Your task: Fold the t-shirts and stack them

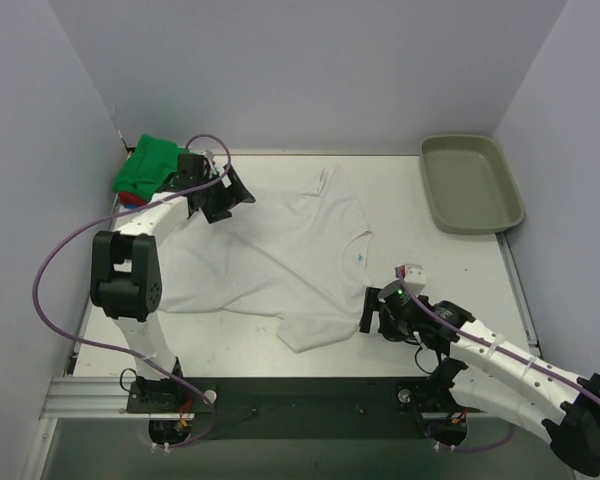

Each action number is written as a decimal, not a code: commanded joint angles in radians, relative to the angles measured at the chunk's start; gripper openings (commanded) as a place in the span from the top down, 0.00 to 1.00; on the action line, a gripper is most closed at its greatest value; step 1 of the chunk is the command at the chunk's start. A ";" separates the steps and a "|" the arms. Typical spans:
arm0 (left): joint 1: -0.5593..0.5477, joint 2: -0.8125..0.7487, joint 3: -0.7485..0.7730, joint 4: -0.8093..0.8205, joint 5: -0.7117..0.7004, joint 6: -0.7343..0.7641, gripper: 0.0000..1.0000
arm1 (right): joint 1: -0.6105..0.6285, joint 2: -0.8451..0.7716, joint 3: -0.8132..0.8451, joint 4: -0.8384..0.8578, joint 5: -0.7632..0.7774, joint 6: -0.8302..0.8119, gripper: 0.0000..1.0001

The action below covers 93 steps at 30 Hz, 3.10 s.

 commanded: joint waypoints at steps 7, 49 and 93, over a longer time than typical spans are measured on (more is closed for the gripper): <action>-0.228 -0.450 -0.111 -0.079 -0.055 0.019 0.02 | 0.026 0.204 0.208 0.150 -0.123 -0.114 0.00; -0.257 -0.794 -0.446 -0.055 0.023 0.019 0.03 | 0.063 0.188 -0.053 0.051 0.059 0.095 0.01; -0.331 -1.004 -0.573 -0.635 -0.267 -0.063 0.03 | 0.397 0.261 0.082 -0.029 0.057 0.138 0.08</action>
